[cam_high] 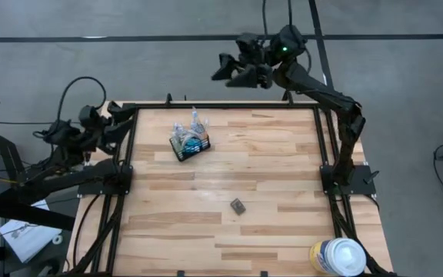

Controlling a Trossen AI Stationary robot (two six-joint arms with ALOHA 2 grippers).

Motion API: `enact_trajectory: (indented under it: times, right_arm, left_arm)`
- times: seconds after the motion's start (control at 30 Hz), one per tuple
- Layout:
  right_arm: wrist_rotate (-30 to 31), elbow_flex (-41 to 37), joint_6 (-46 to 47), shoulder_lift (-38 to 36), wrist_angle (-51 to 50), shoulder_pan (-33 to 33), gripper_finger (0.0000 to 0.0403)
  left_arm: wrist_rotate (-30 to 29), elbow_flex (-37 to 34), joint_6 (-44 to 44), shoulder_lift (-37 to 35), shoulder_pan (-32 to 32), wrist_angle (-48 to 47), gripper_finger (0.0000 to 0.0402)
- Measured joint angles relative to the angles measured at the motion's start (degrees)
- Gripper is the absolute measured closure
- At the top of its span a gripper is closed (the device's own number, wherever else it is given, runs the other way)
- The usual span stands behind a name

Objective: Pick & Place toothbrushing station
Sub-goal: Return to Home Position

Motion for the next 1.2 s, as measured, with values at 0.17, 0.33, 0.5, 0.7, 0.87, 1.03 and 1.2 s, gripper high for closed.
enact_trajectory:
  times: [0.17,0.33,0.5,0.7,0.87,1.03,1.2]
  right_arm:
    - [-10.5,-0.3,1.1,0.6,-1.7,-0.5,0.0138]
    - [-12.1,-0.2,-2.2,-5.0,3.8,-1.7,0.0138]
    - [-13.7,-7.8,-10.2,-16.7,0.9,-3.9,0.0138]
    - [-0.8,-29.1,-34.1,-44.2,-25.7,-4.1,0.0138]
    - [19.6,-45.4,-42.9,-62.8,-35.2,2.0,0.0138]
    - [26.1,-58.6,-40.7,-73.2,-28.0,9.4,0.0138]
    - [30.1,-70.4,-44.4,-83.0,-27.5,13.0,0.0138]
  left_arm:
    - [8.0,0.0,-5.1,0.0,0.0,1.3,0.016]
    - [10.7,0.0,-8.9,0.0,0.0,0.8,0.016]
    - [17.0,1.3,-1.0,-1.8,0.0,2.8,0.016]
    - [14.2,2.5,1.3,-12.0,0.0,-8.2,0.016]
    - [13.7,4.2,2.4,-16.3,0.0,-14.5,0.016]
    - [10.5,9.2,5.7,-13.9,0.0,-24.6,0.016]
    - [11.4,11.9,5.8,-15.7,0.0,-23.6,0.016]
